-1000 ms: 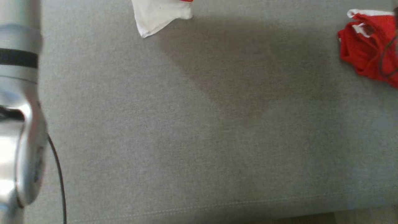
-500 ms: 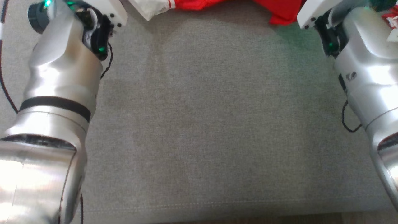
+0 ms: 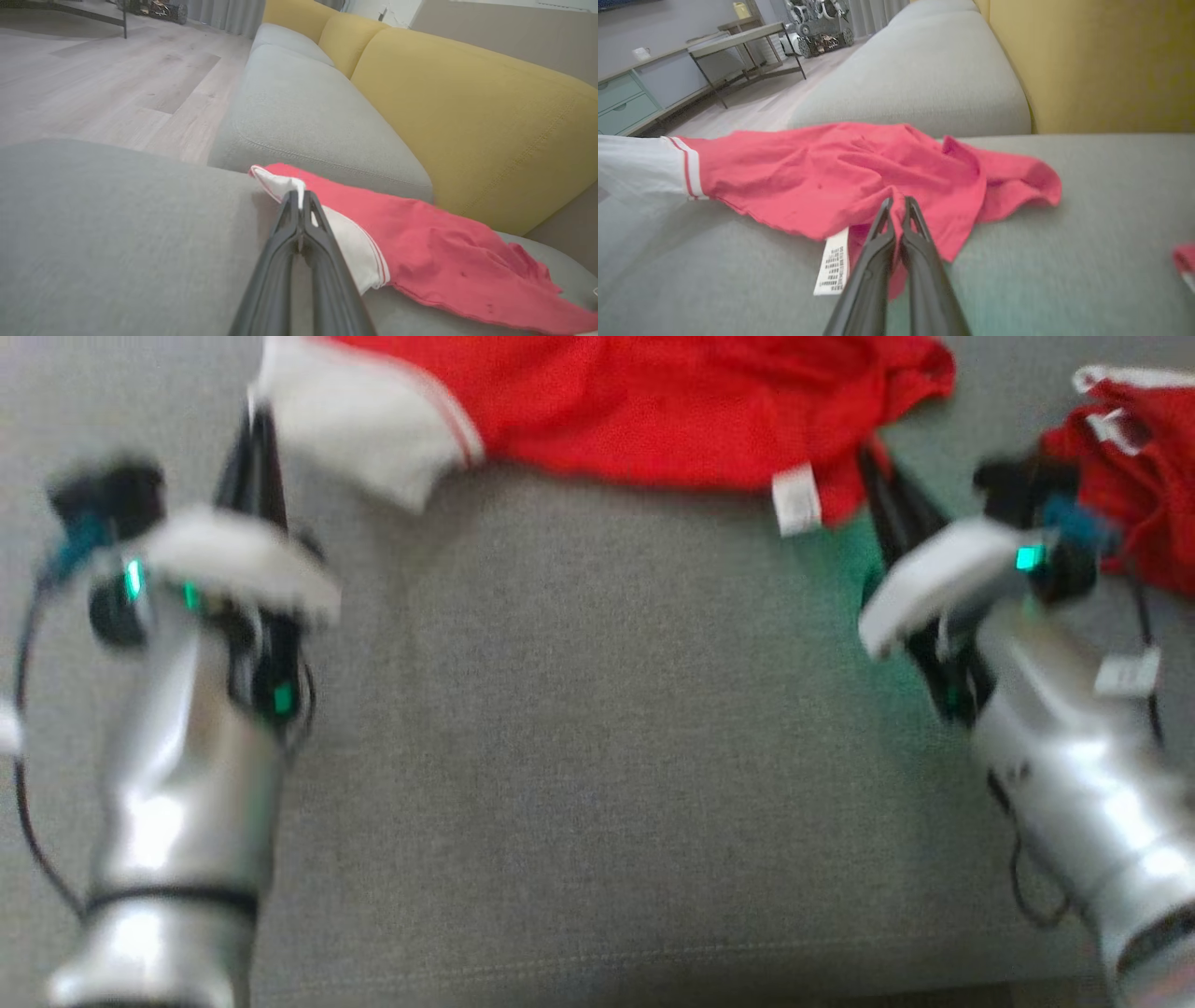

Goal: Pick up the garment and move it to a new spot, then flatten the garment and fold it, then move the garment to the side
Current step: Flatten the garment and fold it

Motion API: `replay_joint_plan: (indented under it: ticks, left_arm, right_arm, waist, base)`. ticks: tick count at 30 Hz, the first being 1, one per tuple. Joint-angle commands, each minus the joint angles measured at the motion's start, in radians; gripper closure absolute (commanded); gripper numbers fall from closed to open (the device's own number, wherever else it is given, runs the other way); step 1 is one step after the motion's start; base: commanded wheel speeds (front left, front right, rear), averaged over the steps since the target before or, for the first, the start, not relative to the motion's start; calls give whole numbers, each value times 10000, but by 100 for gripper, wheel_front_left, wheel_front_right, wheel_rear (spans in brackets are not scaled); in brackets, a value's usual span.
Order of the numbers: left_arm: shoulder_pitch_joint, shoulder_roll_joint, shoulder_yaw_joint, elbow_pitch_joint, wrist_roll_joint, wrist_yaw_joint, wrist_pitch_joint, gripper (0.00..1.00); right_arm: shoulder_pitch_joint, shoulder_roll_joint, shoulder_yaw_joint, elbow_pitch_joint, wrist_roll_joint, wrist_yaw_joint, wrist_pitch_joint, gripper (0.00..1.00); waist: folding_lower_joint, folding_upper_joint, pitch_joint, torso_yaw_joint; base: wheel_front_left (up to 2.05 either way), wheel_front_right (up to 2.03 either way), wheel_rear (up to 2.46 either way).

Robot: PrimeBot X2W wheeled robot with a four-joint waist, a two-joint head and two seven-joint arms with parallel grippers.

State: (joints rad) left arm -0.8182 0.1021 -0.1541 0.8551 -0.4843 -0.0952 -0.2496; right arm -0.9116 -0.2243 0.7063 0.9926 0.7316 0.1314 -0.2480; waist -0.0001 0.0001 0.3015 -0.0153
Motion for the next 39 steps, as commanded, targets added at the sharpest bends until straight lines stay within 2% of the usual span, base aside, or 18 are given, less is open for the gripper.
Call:
replay_joint_plan:
  ticks: [1,6,11,17,20,24,25,26,27,30,31,35,39]
  left_arm:
    - [683,395,392,-965,116,136,-119,100]
    - [4026,486,560,-4019,354,734,-27,100]
    - [6795,767,407,-7145,594,1540,1141,100]
    - [9631,795,606,-10234,572,2679,2378,100]
    - [10698,714,455,-11316,614,3031,2851,100]
    - [11662,729,221,-12240,714,3332,3430,100]
    - [11662,729,221,-12240,714,3332,3430,100]
    - [11955,781,159,-12574,744,3415,3654,100]
    - [11955,781,159,-12574,744,3415,3654,100]
    - [12259,870,123,-12953,769,3531,3976,100]
    - [12345,932,149,-13107,771,3582,4121,100]
    - [12300,1008,252,-13216,722,3648,4291,100]
    - [11925,1160,284,-13037,586,3489,4481,100]
  right_arm:
    - [508,-80,10,-416,74,-7,-124,100]
    - [2231,-566,-468,-1216,-130,-7,-133,100]
    - [3823,-921,-1440,-1915,-662,-7,-135,100]
    - [5833,-959,-2853,-2994,-1397,-7,-47,100]
    - [6938,-861,-3722,-3881,-1898,-7,306,100]
    - [8572,-491,-5073,-5525,-2730,-7,1200,100]
    - [8572,-491,-5073,-5525,-2730,-7,1200,100]
    - [9427,-191,-5769,-6470,-3207,-7,1806,100]
    - [9427,-191,-5769,-6470,-3207,-7,1806,100]
    - [10620,406,-6641,-8048,-3891,-7,2707,100]
    - [11234,822,-7034,-9087,-4265,-7,3265,100]
    - [11914,1296,-7427,-10475,-4651,-7,4161,100]
    - [11939,1463,-7593,-11067,-4713,-7,4689,100]
  waist:
    - [1,-1,-506,-27]
    - [1,-1,-1168,-19]
    - [1,-1,-1681,107]
    - [1,-1,-2188,198]
    - [1,-1,-2329,287]
    - [1,-1,-2515,383]
    - [1,-1,-2515,383]
    - [1,-1,-2572,414]
    - [1,-1,-2572,414]
    - [1,-1,-2635,426]
    - [1,-1,-2629,416]
    - [1,-1,-2583,341]
    - [1,-1,-2396,252]
  base:
    - [0,0,0]
    - [0,0,0]
    - [0,0,0]
    - [0,0,0]
    - [0,0,0]
    - [0,0,0]
    - [0,0,0]
    - [0,0,0]
    - [0,0,0]
    - [0,0,0]
    - [0,0,0]
    - [0,0,0]
    - [0,0,0]
